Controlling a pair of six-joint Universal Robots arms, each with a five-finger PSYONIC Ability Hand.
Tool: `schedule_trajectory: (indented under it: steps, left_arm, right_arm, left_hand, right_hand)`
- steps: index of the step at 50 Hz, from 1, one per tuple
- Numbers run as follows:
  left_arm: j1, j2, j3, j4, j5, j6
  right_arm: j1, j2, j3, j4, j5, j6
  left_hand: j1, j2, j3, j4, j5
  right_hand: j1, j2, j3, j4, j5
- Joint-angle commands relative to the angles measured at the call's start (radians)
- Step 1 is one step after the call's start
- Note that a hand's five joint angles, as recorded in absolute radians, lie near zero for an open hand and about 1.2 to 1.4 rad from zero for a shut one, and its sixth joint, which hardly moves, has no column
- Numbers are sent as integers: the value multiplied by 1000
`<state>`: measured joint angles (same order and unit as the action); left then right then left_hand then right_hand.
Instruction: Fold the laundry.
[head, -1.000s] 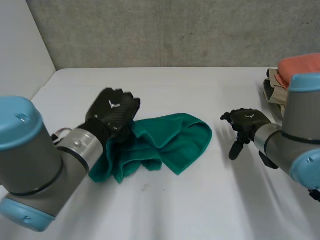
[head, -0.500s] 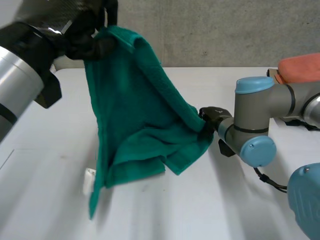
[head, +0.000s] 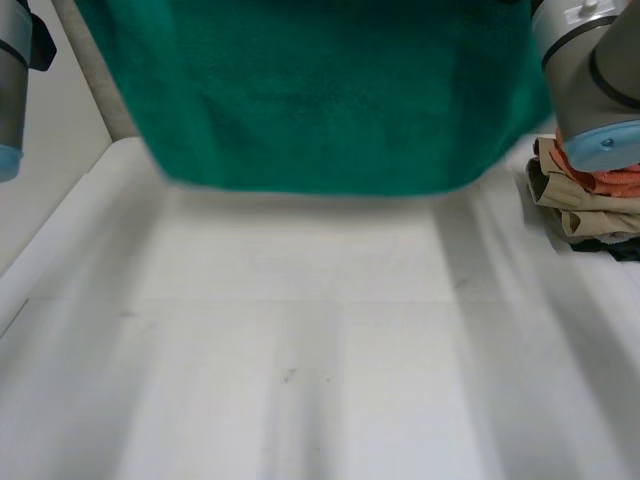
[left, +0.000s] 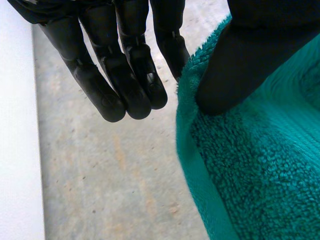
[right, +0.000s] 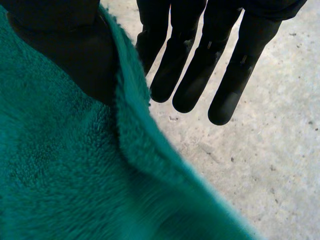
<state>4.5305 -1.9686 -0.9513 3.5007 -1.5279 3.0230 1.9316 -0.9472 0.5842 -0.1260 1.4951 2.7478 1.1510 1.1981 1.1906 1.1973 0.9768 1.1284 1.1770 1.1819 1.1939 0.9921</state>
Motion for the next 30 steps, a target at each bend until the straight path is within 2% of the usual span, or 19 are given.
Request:
schedule_trajectory:
  steps: [1,5,10,14,16,17,20,21,23,30]
  left_arm:
    - [10,-42,-76,-63,-35,-12]
    - [35,-22,-279,-37,-18,-9]
    - [50,-56,-530,119,54,0]
    - [59,-108,-638,242,110,14]
    - [65,-118,-661,274,127,25]
    - [71,-116,-679,285,137,34]
    - [82,-105,-695,282,138,43]
    - [91,-95,-699,279,138,43]
    - [104,-84,-704,277,137,43]
    - [144,-44,-716,259,143,40]
  right_arm:
    - [-26,-76,235,95,-21,-19]
    - [-34,-76,394,131,-73,-54]
    - [-40,6,555,125,-128,-103]
    - [-36,93,575,120,-122,-111]
    - [-39,116,574,126,-112,-108]
    - [-42,128,571,137,-95,-105]
    - [-54,134,569,163,-64,-91]
    - [-65,134,571,177,-46,-74]
    - [-75,136,574,186,-29,-54]
    - [-140,162,568,197,14,41]
  left_hand:
    - [245,198,206,199,245]
    - [245,198,206,199,245]
    - [245,198,206,199,245]
    - [245,198,206,199,245]
    - [245,198,206,199,245]
    - [245,198,206,199,245]
    - [245,198,206,199,245]
    - [245,198,206,199,245]
    - [245,198,206,199,245]
    - [245,198,206,199,245]
  right_hand:
    - [268,219,214,202,230]
    - [268,219,214,202,230]
    - [268,219,214,202,230]
    - [268,219,214,202,230]
    - [148,99,94,82,110]
    - [-27,-76,-81,-93,-65]
    - [-354,-402,-407,-419,-392]
    - [-541,-590,-594,-606,-579]
    - [-625,-673,-678,-690,-663]
    - [-652,-700,-705,-717,-690]
